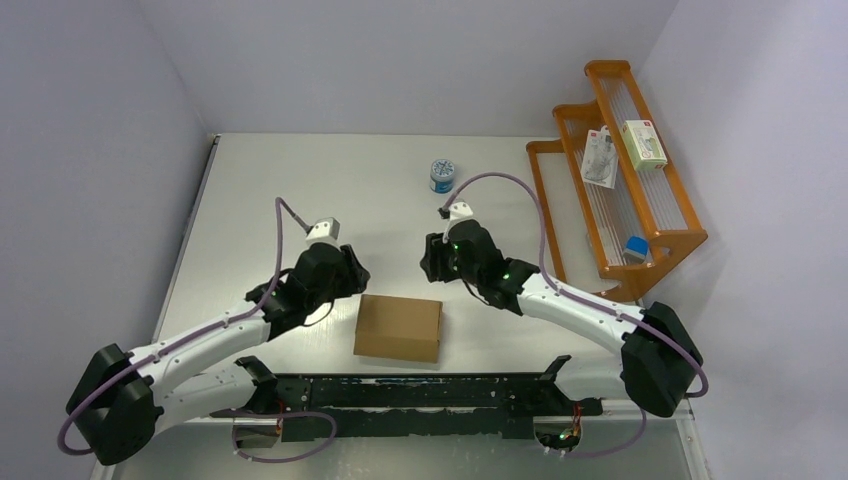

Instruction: Fold the paper box

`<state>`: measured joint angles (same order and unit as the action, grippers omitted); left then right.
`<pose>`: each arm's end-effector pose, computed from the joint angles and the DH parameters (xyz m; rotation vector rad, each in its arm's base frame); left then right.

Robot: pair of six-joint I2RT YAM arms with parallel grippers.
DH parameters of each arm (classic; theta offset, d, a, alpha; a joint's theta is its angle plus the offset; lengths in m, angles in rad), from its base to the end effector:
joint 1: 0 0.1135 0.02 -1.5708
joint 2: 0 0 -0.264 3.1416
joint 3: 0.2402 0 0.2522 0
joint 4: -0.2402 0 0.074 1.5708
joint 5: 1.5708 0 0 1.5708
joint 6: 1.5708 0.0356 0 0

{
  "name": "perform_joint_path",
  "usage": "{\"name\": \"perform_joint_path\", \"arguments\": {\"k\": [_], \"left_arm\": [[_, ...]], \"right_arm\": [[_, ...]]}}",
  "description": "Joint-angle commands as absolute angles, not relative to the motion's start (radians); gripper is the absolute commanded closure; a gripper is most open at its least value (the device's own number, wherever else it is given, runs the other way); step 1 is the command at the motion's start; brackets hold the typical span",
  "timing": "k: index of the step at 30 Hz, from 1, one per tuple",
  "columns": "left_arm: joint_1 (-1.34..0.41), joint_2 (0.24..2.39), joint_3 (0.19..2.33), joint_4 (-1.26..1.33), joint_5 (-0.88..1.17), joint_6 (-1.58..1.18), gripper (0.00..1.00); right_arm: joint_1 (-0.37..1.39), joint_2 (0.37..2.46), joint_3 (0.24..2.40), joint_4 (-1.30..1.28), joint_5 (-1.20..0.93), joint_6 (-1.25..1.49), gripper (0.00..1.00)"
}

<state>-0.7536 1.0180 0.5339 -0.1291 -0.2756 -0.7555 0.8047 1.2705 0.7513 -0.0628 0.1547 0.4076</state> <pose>0.1632 -0.1398 0.2150 -0.1610 2.2075 -0.5619 0.1950 0.1948 0.2362 -0.3426 2.1672 0.5336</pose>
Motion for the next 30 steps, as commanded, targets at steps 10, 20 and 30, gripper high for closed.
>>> {"name": "perform_joint_path", "arguments": {"k": [10,20,30], "left_arm": [[-0.746,0.886,0.455,-0.238,-0.284,-0.782,0.33],[-0.541,1.179,0.6,-0.025,-0.016,-0.636,0.32],[-0.534,1.509,0.754,0.032,0.176,-0.537,0.4]], "right_arm": [[1.117,1.359,0.819,-0.173,0.072,-0.062,0.38],[1.337,1.434,0.865,-0.175,0.264,-0.154,0.33],[1.422,1.595,0.932,-0.185,0.396,-0.204,0.3]]}}
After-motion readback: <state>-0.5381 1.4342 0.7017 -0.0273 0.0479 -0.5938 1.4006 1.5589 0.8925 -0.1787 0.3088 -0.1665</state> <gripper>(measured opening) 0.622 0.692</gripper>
